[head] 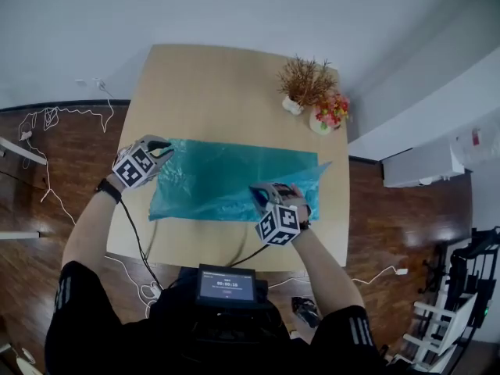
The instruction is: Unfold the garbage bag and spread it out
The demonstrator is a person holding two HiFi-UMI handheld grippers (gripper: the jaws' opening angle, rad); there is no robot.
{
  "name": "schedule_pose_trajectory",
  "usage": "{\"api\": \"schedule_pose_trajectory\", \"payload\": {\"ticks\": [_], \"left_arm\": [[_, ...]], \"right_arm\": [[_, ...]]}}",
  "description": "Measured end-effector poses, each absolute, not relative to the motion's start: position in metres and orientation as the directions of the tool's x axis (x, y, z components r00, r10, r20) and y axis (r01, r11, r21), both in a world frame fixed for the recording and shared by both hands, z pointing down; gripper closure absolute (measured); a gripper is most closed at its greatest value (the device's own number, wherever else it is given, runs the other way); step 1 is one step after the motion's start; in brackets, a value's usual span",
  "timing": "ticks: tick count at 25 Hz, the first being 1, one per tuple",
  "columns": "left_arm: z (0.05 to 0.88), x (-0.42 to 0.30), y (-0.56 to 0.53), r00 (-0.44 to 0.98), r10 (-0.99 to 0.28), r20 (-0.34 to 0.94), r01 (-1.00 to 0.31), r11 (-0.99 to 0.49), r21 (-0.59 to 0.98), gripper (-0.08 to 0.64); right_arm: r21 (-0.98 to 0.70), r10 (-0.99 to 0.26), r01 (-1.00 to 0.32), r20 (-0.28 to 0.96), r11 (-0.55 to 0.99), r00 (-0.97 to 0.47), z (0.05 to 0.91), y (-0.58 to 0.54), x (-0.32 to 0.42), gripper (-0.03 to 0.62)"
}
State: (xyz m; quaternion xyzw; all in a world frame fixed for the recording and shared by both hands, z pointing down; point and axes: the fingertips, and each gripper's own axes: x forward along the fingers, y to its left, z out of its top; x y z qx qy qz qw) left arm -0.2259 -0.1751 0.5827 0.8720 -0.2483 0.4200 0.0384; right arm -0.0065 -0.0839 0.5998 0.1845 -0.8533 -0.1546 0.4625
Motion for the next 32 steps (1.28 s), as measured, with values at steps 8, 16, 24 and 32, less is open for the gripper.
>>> {"api": "schedule_pose_trajectory", "payload": {"ticks": [8, 16, 24, 32], "left_arm": [[0.750, -0.199, -0.168, 0.253, -0.191, 0.948, -0.300, -0.947, -0.111, 0.399], [0.799, -0.208, -0.165, 0.163, -0.157, 0.974, -0.304, -0.947, -0.102, 0.531], [0.803, -0.211, -0.181, 0.162, -0.214, 0.963, -0.324, -0.934, -0.153, 0.546], [0.802, -0.216, -0.244, 0.147, -0.273, 0.951, -0.437, -0.880, -0.185, 0.549]], "right_arm": [[0.406, -0.460, -0.221, 0.738, 0.887, -0.493, 0.599, -0.063, -0.003, 0.577], [0.367, -0.469, -0.295, 0.741, 0.882, -0.481, 0.608, -0.055, 0.007, 0.577], [0.362, -0.510, -0.371, 0.716, 0.855, -0.477, 0.599, -0.056, 0.013, 0.577], [0.381, -0.548, -0.406, 0.688, 0.831, -0.476, 0.574, -0.057, 0.010, 0.577]]}}
